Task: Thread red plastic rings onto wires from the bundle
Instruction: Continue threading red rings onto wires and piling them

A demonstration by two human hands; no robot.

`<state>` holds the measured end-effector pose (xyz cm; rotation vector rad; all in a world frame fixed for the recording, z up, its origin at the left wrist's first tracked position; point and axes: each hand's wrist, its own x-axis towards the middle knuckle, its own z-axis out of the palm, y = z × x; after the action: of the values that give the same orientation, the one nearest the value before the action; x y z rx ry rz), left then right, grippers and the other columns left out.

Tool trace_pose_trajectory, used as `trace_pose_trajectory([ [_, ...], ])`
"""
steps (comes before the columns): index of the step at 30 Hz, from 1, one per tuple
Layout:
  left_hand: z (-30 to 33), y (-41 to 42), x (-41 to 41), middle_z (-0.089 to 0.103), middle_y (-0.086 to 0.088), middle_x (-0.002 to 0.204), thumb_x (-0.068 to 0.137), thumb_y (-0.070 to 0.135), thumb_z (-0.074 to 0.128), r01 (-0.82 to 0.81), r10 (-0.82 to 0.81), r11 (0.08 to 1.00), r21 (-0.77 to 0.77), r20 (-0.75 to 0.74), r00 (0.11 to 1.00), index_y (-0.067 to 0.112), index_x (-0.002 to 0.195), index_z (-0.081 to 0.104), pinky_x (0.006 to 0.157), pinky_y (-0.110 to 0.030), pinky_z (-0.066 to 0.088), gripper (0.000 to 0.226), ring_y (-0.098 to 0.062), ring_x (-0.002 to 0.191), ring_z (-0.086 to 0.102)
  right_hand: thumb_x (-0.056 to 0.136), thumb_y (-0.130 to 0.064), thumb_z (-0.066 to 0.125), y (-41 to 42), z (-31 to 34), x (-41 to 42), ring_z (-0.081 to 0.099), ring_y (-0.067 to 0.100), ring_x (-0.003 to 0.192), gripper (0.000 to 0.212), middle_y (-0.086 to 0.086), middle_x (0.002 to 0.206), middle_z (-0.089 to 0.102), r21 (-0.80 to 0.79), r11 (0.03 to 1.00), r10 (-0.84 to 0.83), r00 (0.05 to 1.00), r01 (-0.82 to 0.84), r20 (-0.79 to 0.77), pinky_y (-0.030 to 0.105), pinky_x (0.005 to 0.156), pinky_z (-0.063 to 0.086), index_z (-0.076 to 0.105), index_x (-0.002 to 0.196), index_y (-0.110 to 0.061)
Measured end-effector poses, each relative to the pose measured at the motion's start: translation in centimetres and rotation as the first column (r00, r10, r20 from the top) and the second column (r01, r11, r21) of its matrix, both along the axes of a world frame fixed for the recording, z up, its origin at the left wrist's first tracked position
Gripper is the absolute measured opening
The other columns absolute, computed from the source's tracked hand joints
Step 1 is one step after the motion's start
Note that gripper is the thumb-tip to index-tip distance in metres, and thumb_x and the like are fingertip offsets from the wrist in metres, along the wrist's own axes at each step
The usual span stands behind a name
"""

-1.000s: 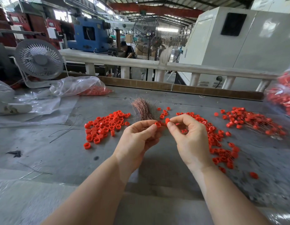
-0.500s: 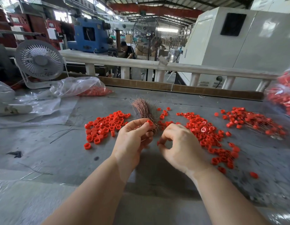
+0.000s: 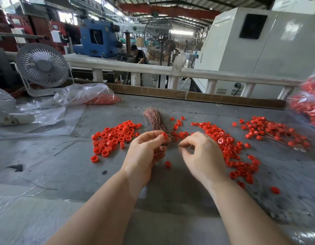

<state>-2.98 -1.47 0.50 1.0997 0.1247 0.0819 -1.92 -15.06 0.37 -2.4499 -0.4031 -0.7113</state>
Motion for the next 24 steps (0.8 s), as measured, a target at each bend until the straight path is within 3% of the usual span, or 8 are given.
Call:
trace_pose_trajectory([
  [4, -0.05, 0.04, 0.02, 0.069, 0.000, 0.067, 0.086, 0.004, 0.059, -0.010, 0.010, 1.000, -0.006, -0.004, 1.000, 0.012, 0.087, 0.063, 0.048, -0.015, 0.046, 0.009, -0.006, 0.050, 0.052, 0.079, -0.002, 0.062, -0.64, 0.06, 0.70, 0.059, 0.026, 0.088, 0.015, 0.004, 0.089, 0.066, 0.097, 0.981, -0.164, 0.986, 0.166, -0.032, 0.037, 0.082, 0.045, 0.071, 0.088, -0.012],
  [8, -0.04, 0.05, 0.01, 0.069, -0.001, 0.065, 0.086, 0.002, 0.059, -0.012, 0.012, 1.000, -0.022, -0.004, 1.000, 0.010, 0.087, 0.062, 0.046, -0.016, 0.046, 0.008, -0.006, 0.048, 0.051, 0.083, -0.003, 0.059, -0.78, -0.08, 0.60, 0.056, 0.024, 0.099, 0.023, 0.002, 0.101, 0.064, 0.056, 0.975, -0.208, 0.974, 0.214, -0.091, 0.040, 0.091, 0.041, 0.067, 0.100, -0.015],
  [16, -0.12, -0.05, 0.00, 0.068, -0.001, 0.063, 0.086, 0.002, 0.058, -0.005, 0.005, 1.000, -0.025, 0.003, 1.000, 0.009, 0.086, 0.062, 0.046, -0.015, 0.046, 0.008, -0.005, 0.047, 0.052, 0.088, -0.015, 0.056, -0.74, -0.50, 0.44, 0.048, 0.019, 0.118, 0.033, -0.002, 0.124, 0.058, -0.104, 0.980, -0.191, 0.954, 0.171, -0.231, 0.028, 0.098, 0.033, 0.059, 0.120, -0.023],
  [20, -0.20, -0.04, 0.07, 0.068, 0.000, 0.062, 0.087, 0.002, 0.057, -0.002, 0.002, 1.000, -0.019, 0.006, 1.000, 0.009, 0.086, 0.062, 0.045, -0.015, 0.045, 0.009, -0.005, 0.046, 0.051, 0.090, -0.019, 0.054, -0.64, -0.65, 0.29, 0.049, 0.020, 0.117, 0.033, -0.001, 0.122, 0.061, -0.178, 0.975, -0.181, 0.936, 0.131, -0.302, 0.029, 0.099, 0.036, 0.058, 0.123, -0.025],
  [24, -0.28, -0.09, 0.11, 0.068, 0.001, 0.061, 0.088, 0.002, 0.056, -0.001, 0.001, 1.000, -0.007, 0.009, 1.000, 0.009, 0.086, 0.062, 0.045, -0.015, 0.045, 0.009, -0.005, 0.047, 0.052, 0.090, -0.022, 0.057, -0.68, -0.65, 0.21, 0.050, 0.021, 0.113, 0.026, -0.003, 0.115, 0.064, -0.200, 0.972, -0.176, 0.947, 0.124, -0.268, 0.031, 0.097, 0.037, 0.063, 0.114, -0.025],
])
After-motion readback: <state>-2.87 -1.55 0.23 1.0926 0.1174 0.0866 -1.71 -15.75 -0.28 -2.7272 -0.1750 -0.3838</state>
